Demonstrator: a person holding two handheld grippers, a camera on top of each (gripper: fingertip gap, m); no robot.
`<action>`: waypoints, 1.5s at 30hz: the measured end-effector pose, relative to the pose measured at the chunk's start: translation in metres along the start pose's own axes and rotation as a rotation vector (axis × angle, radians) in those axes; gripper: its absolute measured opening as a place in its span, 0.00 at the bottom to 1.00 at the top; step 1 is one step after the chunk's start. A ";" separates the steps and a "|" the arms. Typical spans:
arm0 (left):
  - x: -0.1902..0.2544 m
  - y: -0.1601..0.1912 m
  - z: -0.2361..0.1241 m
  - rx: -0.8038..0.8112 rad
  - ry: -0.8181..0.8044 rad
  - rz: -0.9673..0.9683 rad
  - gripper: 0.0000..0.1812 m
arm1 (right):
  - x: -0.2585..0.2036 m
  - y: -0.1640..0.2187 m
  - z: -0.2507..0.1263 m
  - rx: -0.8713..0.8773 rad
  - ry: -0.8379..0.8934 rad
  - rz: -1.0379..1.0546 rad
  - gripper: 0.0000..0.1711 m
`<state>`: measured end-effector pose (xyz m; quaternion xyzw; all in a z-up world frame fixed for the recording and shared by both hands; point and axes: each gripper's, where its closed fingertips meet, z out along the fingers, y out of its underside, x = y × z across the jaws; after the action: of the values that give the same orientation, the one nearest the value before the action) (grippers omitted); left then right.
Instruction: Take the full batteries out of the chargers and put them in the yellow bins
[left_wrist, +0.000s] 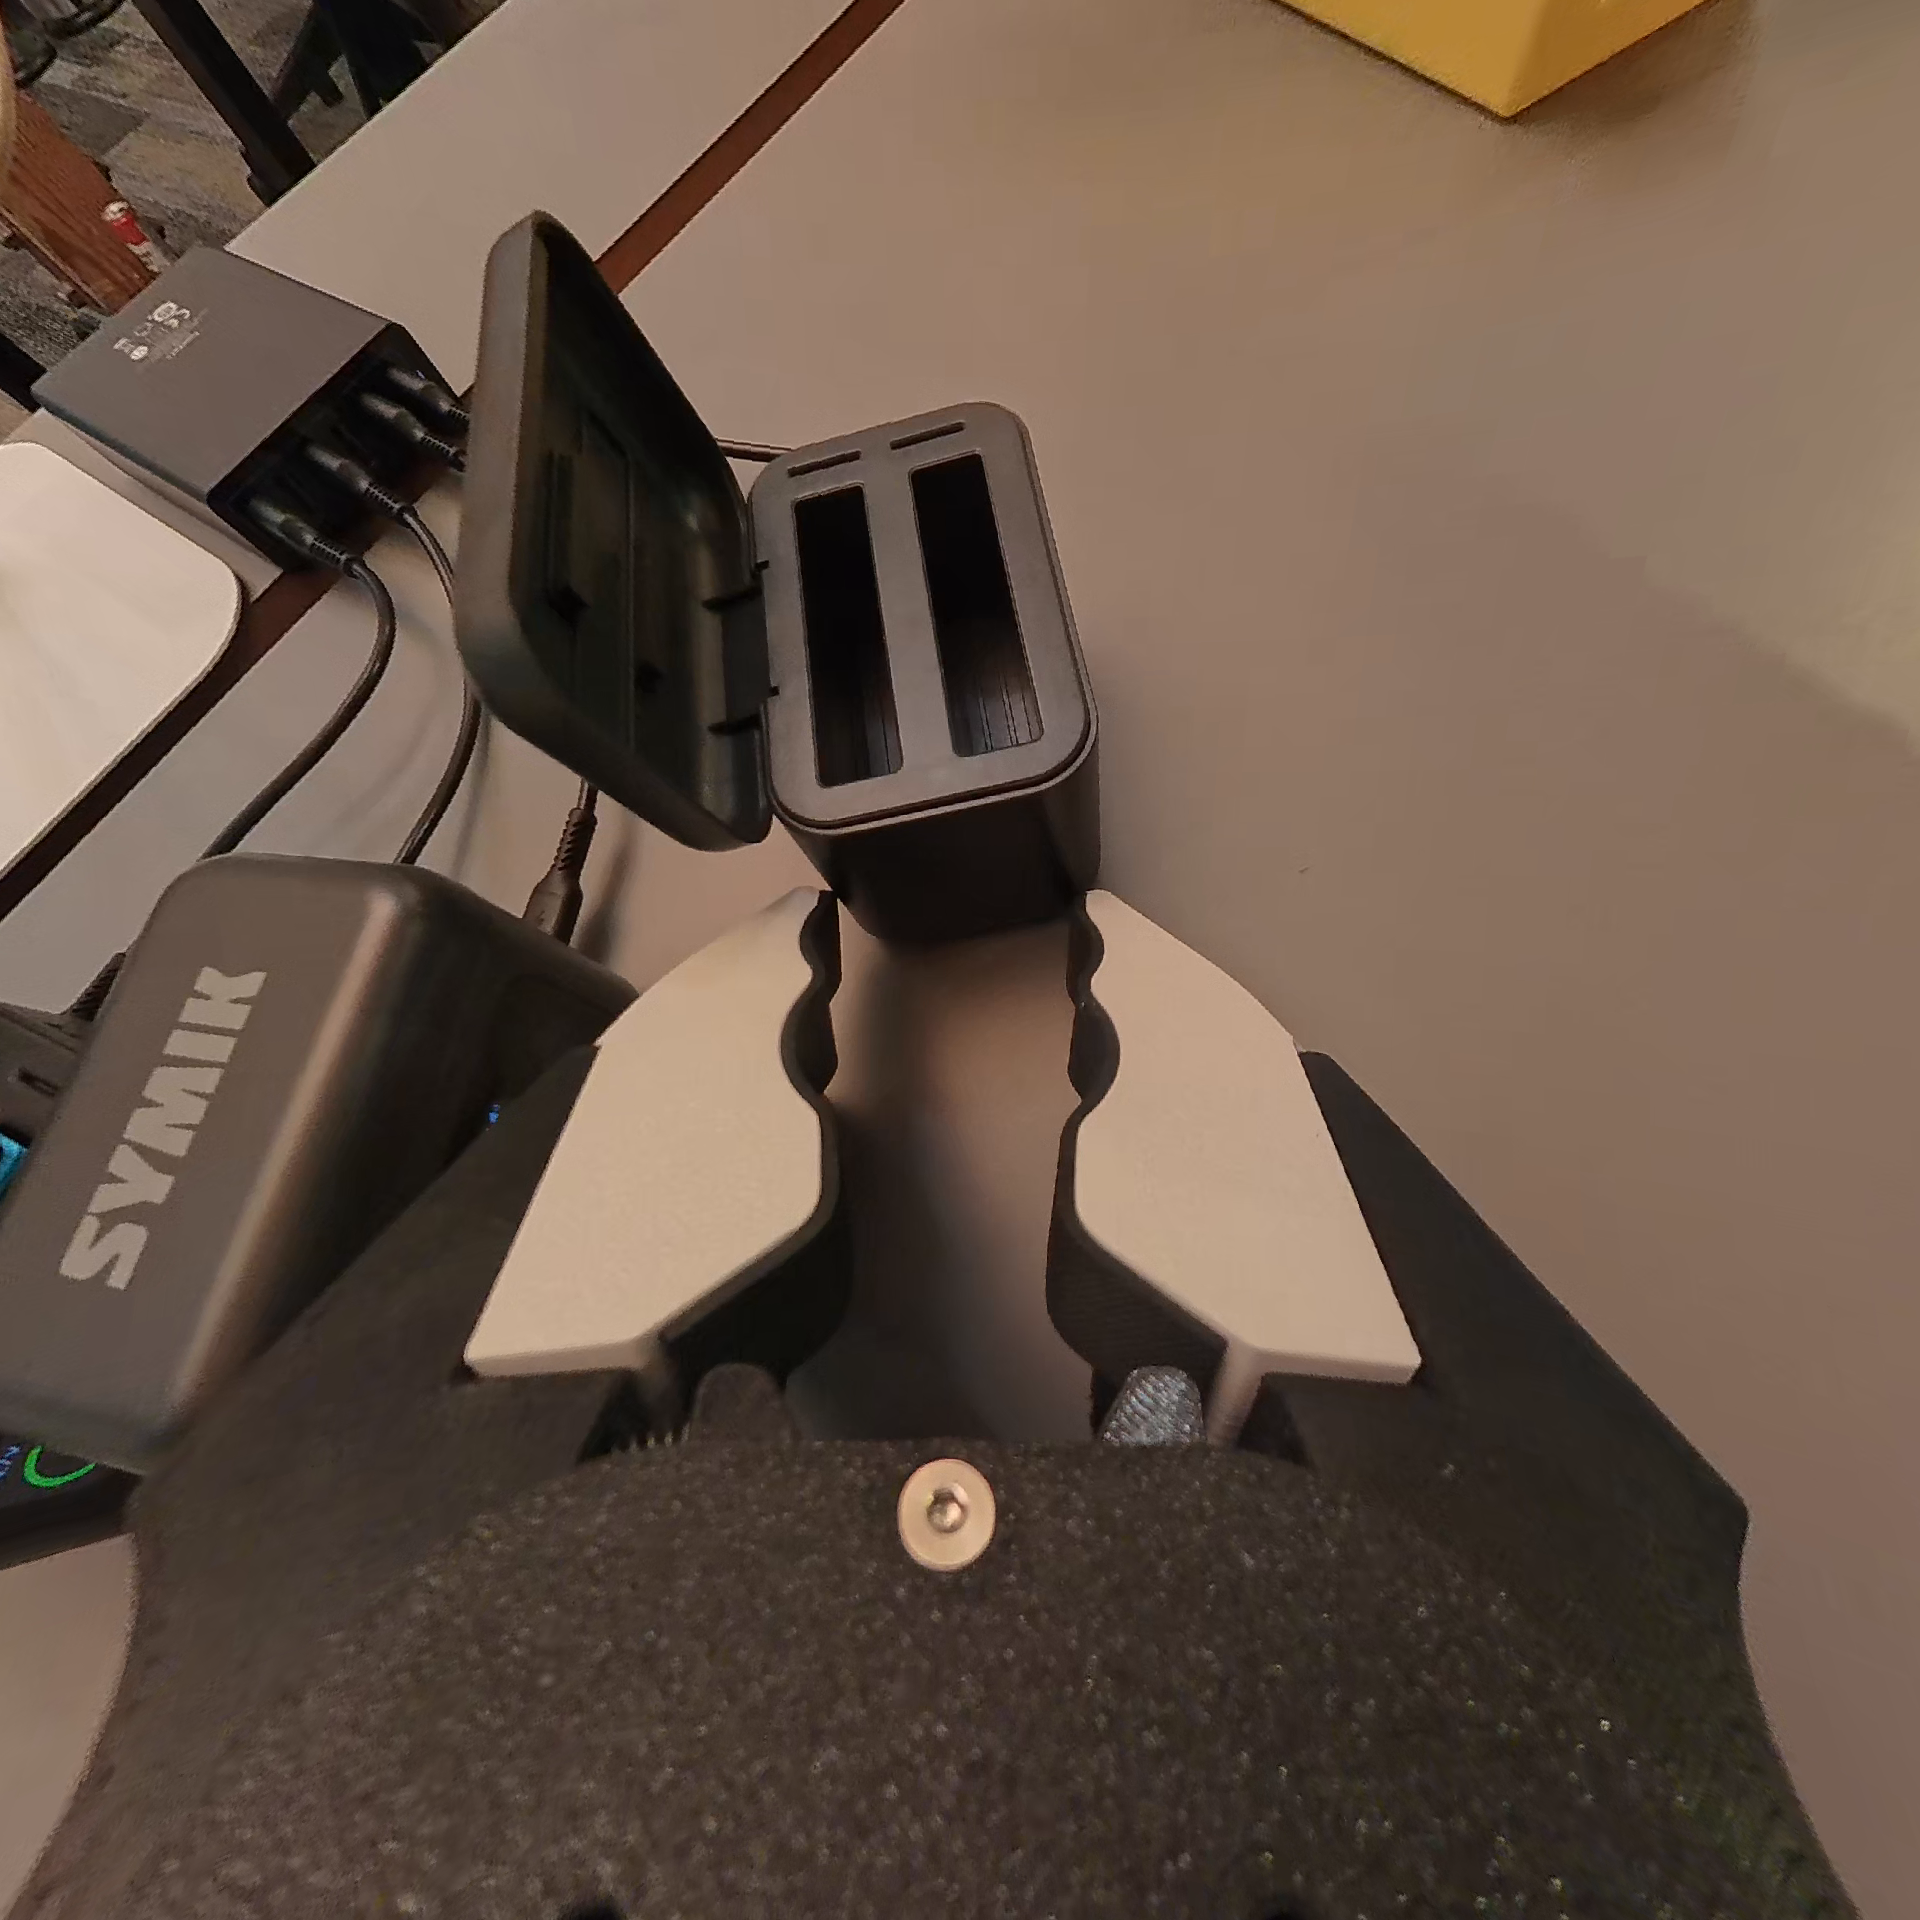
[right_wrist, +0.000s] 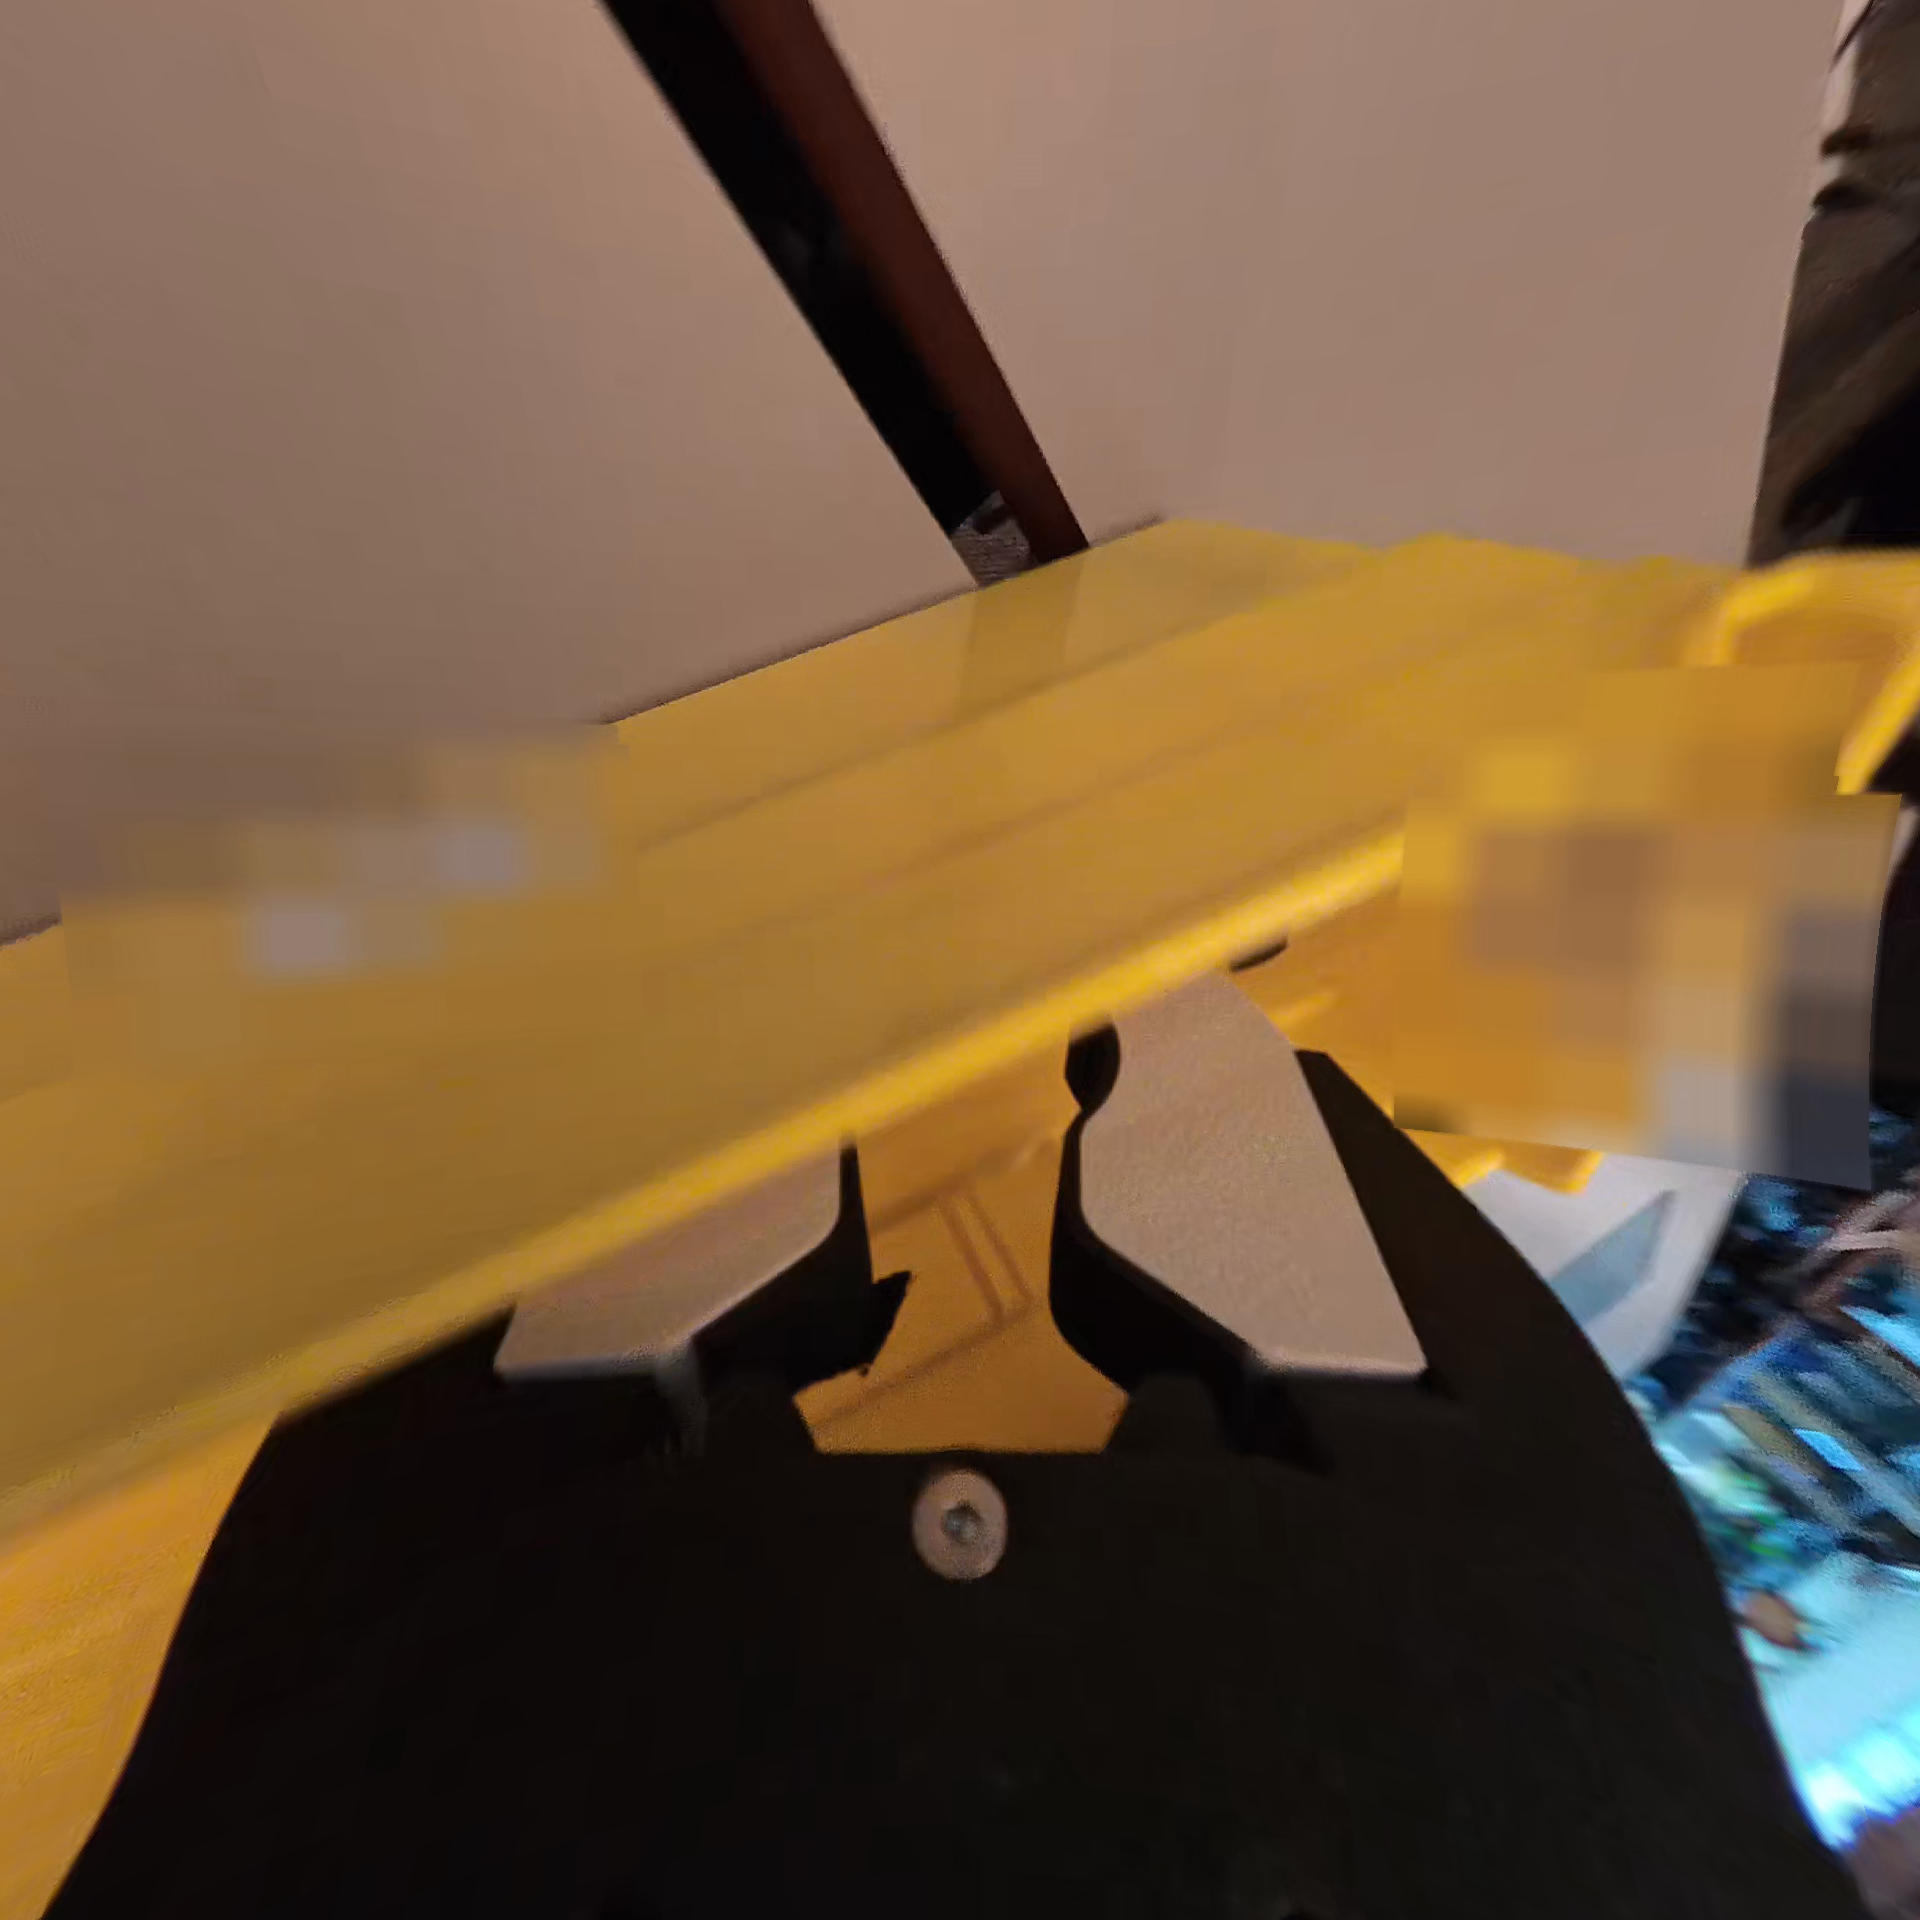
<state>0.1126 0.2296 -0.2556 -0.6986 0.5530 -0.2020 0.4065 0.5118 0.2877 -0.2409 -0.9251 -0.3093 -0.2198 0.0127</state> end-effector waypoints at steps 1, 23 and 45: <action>0.000 0.000 0.000 0.000 0.000 0.000 0.23 | 0.000 0.001 -0.003 0.008 -0.032 0.055 0.25; 0.001 0.000 -0.001 0.002 -0.003 0.006 0.23 | 0.030 -0.043 -0.122 0.460 0.023 0.748 0.32; 0.005 0.010 -0.008 -0.084 -0.016 0.037 0.27 | -0.292 -0.167 -0.157 0.924 -0.452 0.208 0.60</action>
<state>0.1026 0.2221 -0.2595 -0.7064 0.5707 -0.1656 0.3847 0.1451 0.2324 -0.2390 -0.8732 -0.2754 0.1474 0.3741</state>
